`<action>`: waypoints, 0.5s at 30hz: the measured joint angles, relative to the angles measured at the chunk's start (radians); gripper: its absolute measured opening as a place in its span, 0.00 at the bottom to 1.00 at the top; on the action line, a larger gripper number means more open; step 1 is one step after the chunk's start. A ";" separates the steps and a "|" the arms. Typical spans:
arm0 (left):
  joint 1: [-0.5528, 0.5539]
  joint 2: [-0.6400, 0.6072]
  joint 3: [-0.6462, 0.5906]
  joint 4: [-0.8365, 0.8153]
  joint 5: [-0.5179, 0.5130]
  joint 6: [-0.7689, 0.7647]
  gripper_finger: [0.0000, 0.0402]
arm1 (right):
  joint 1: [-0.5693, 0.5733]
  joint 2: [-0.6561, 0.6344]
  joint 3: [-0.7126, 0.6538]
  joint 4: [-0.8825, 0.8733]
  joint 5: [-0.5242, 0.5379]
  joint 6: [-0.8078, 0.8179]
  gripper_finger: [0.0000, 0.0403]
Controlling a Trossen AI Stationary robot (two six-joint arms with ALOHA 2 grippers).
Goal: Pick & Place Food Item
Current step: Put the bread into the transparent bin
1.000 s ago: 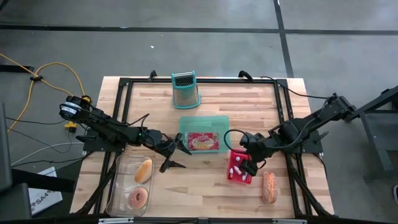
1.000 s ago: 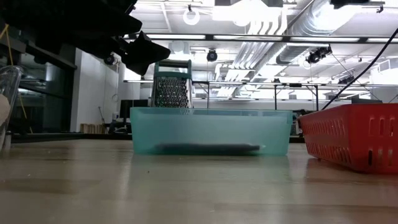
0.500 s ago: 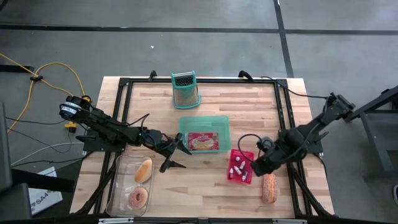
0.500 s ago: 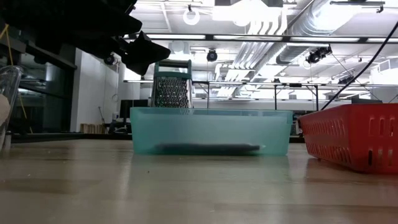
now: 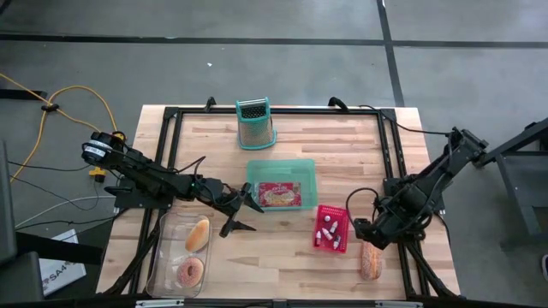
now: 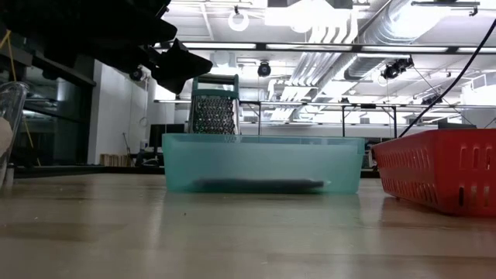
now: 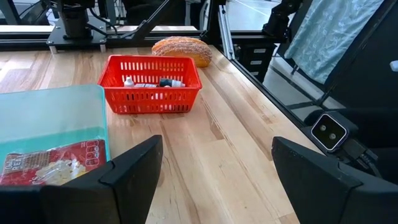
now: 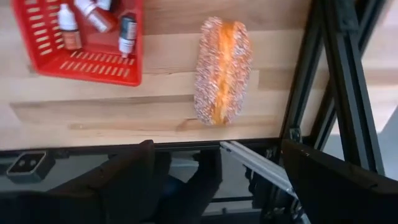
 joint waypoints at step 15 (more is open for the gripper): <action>0.000 0.000 0.000 0.000 0.000 0.000 0.73 | 0.039 0.030 0.000 -0.002 0.025 0.068 0.84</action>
